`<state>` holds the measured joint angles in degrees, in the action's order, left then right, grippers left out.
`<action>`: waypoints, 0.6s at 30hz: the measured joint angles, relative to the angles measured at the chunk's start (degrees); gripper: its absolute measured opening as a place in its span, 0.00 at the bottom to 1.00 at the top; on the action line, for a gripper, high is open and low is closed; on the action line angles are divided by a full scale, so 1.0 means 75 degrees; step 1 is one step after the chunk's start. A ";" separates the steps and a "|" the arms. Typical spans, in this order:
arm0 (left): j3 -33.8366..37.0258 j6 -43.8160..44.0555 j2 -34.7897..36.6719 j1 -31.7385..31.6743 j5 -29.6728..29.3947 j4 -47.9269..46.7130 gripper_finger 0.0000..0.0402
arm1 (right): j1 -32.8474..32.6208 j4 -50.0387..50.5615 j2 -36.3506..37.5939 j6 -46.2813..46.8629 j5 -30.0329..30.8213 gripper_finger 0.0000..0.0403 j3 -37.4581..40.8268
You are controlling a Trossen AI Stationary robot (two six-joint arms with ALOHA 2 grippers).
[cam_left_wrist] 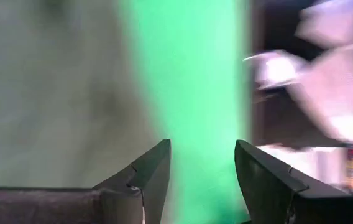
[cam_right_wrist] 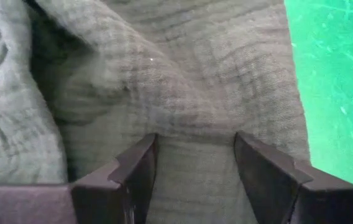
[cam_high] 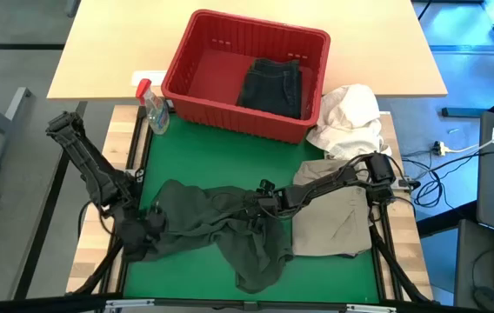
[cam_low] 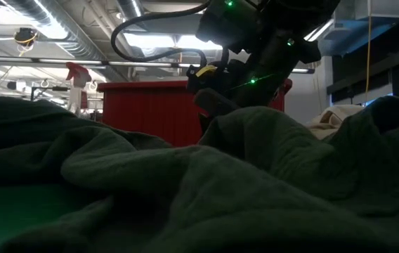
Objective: Fold Laundry from Bin
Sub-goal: Fold the green polo shirt
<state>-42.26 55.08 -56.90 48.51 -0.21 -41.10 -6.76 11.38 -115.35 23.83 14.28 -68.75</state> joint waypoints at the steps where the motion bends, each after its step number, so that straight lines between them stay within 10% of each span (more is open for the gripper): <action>1: -0.0018 -0.0020 0.0006 0.0100 0.0046 0.0542 0.43 | 0.0003 -0.0060 0.0000 -0.0003 -0.0025 0.54 0.0000; 18: -0.0018 -0.0052 -0.3550 0.1046 -0.0357 0.2158 0.39 | 0.0003 -0.0309 -0.0006 -0.0414 -0.0236 0.54 0.0003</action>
<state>-42.39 54.69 -83.52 56.36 -2.89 -24.92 -6.74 9.06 -115.39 20.73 12.51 -68.73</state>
